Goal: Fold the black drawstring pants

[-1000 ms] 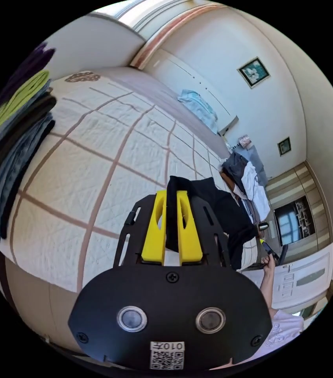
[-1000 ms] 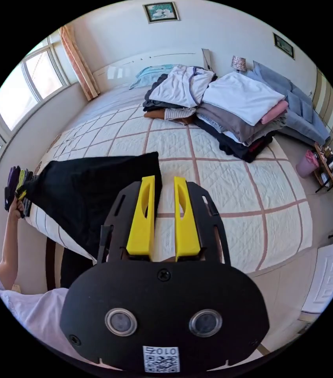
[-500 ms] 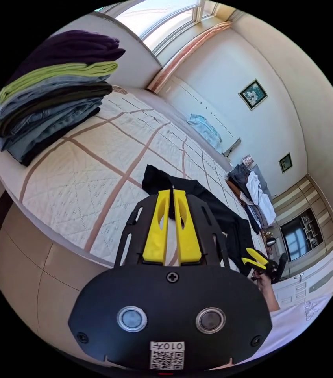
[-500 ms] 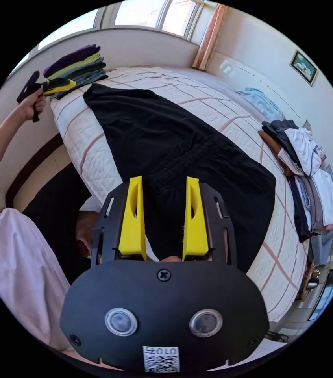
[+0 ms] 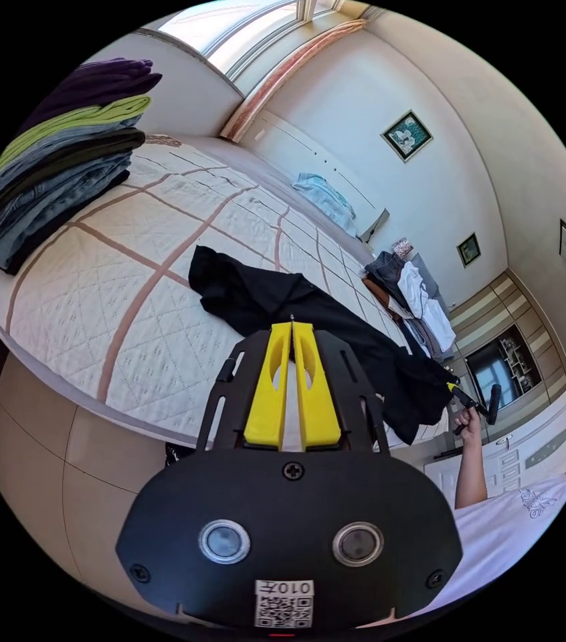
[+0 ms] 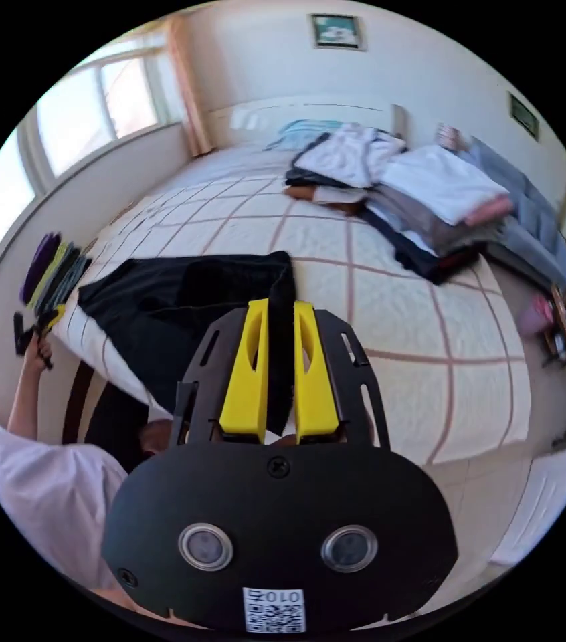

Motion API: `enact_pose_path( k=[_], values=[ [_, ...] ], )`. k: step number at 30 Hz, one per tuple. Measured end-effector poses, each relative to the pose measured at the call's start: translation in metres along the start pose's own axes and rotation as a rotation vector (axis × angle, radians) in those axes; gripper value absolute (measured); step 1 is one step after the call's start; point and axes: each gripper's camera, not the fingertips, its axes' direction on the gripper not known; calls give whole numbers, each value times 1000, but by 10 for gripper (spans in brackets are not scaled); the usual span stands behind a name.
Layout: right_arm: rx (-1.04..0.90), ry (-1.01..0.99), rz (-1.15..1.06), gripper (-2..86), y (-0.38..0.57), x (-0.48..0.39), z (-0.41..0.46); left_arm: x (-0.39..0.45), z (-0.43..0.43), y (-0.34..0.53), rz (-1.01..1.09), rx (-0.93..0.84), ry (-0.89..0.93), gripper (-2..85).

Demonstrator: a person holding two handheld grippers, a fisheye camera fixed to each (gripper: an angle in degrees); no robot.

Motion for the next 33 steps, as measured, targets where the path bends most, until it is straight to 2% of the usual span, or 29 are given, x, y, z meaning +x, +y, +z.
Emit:
enact_pose_path(
  k=[3, 7, 10, 14, 16, 18, 20, 23, 26, 28, 32, 33],
  values=[
    [-12, 33, 259, 87, 37, 93, -3, 16, 8, 0, 33, -21, 13, 1],
    [61, 24, 429, 122, 89, 134, -15, 29, 22, 3, 47, -86, 7, 7],
    [87, -79, 384, 134, 107, 129, -10, 37, 25, 3, 68, -102, -23, 16],
    [135, -125, 97, 145, 87, 79, -11, 66, 23, -8, 174, -110, -43, 27],
    [59, -25, -24, 158, 68, 50, -3, 79, 21, -9, 217, -105, -52, 29],
    [-118, 88, -96, 177, 46, 25, 20, 87, 20, -8, 230, -102, -42, 31],
    [-145, 81, -106, 181, 40, 16, 27, 89, 17, -2, 216, -102, -28, 33],
    [-155, 180, -58, 140, 34, 17, 26, 87, 12, 7, 199, -114, -71, 36],
    [-128, 107, -13, 88, 15, 35, 5, 83, 6, 6, 187, -139, -115, 37],
    [-108, 38, 63, 88, -5, 60, -12, 82, 0, 2, 173, -117, -123, 38],
    [64, -446, 297, 105, -45, 146, -49, 93, 1, -6, 162, -75, -125, 44],
    [80, -495, 329, 108, -52, 160, -53, 95, 3, -7, 162, -76, -122, 46]
  ],
)
